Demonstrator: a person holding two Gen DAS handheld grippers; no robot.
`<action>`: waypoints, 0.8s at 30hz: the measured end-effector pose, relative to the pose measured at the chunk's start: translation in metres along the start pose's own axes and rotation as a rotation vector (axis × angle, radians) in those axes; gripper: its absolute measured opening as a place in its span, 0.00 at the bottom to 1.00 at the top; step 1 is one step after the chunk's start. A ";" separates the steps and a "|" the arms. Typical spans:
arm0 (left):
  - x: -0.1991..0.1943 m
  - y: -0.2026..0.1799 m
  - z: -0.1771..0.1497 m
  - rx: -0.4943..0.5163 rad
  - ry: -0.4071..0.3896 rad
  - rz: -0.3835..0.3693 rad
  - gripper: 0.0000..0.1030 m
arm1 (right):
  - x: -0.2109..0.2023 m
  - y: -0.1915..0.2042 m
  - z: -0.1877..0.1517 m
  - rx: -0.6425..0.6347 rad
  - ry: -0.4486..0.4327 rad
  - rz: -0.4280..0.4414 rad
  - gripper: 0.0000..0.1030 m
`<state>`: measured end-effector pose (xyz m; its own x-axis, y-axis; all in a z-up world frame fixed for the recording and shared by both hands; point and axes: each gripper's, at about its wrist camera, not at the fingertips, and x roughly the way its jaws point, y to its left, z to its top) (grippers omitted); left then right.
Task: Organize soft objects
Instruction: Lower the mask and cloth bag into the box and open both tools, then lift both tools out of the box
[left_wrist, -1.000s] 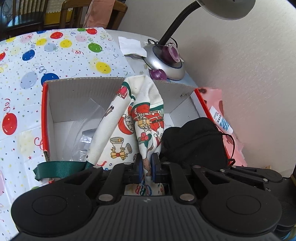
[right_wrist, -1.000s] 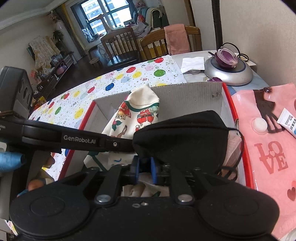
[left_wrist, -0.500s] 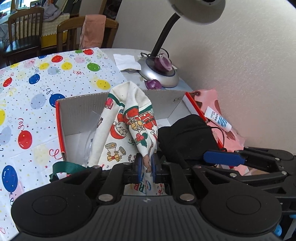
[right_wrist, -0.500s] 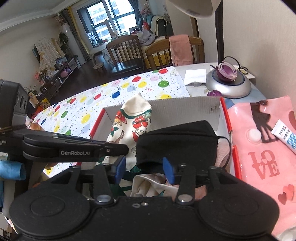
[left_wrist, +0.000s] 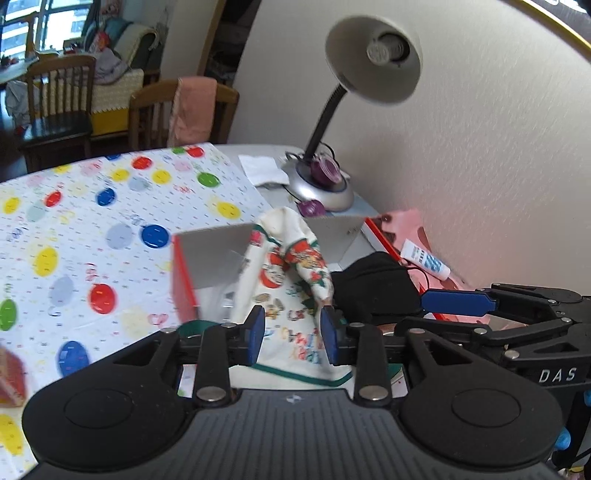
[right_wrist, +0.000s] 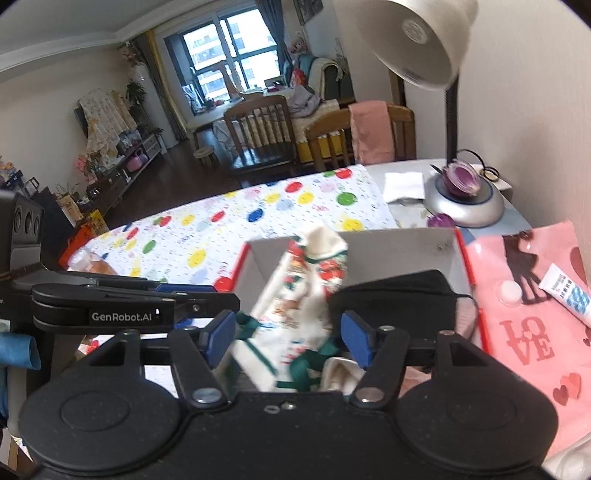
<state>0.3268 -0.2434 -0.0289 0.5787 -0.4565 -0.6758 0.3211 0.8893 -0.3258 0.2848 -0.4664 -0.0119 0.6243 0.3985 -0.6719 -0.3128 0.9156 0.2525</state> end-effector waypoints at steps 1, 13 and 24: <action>-0.008 0.004 -0.001 0.001 -0.012 0.005 0.32 | -0.002 0.006 0.001 -0.004 -0.005 0.002 0.63; -0.102 0.066 -0.027 -0.018 -0.132 0.112 0.73 | 0.001 0.093 0.002 -0.065 -0.032 0.086 0.74; -0.176 0.132 -0.060 -0.030 -0.190 0.203 0.84 | 0.018 0.182 -0.005 -0.130 -0.024 0.170 0.89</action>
<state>0.2225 -0.0442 0.0073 0.7598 -0.2634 -0.5944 0.1637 0.9623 -0.2171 0.2358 -0.2929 0.0184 0.5711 0.5489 -0.6103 -0.5037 0.8214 0.2675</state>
